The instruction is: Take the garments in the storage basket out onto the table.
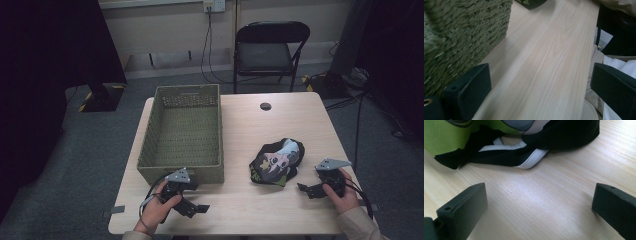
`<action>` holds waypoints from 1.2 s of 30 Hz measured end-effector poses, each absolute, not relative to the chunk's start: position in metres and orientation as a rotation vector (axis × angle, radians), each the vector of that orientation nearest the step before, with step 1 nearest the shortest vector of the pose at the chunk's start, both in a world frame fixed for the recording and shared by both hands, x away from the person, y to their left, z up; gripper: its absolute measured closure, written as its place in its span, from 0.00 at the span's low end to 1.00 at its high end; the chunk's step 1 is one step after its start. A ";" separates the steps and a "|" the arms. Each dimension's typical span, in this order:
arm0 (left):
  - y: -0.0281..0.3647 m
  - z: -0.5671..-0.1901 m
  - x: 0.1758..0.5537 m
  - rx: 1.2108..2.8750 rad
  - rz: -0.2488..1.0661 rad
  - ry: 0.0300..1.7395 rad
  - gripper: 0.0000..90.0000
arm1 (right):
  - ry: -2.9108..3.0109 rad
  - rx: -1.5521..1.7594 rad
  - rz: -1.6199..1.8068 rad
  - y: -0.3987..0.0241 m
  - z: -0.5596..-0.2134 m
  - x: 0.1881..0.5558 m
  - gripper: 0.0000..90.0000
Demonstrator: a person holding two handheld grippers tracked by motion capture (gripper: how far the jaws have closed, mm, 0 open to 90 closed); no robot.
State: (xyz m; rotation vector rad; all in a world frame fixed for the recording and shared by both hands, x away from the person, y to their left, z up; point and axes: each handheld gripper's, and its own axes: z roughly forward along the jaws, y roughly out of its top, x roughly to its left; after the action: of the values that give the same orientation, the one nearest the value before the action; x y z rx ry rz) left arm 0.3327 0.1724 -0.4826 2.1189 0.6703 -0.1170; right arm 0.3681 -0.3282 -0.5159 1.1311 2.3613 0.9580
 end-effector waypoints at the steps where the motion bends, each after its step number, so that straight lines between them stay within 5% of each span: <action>1: 0.174 -0.483 0.333 2.118 -0.117 0.670 0.03 | 2.361 1.131 0.958 -0.328 -0.516 0.368 0.00; 36: 0.220 -0.493 0.329 2.106 -0.042 0.767 0.03 | 2.361 1.131 0.958 -0.328 -0.516 0.368 0.00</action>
State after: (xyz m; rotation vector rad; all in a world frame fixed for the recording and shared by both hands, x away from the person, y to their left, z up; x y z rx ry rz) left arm 0.3292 0.2204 -0.4930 2.1057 0.7666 -0.0416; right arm 0.3681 -0.3282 -0.5159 1.1311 2.3613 0.9579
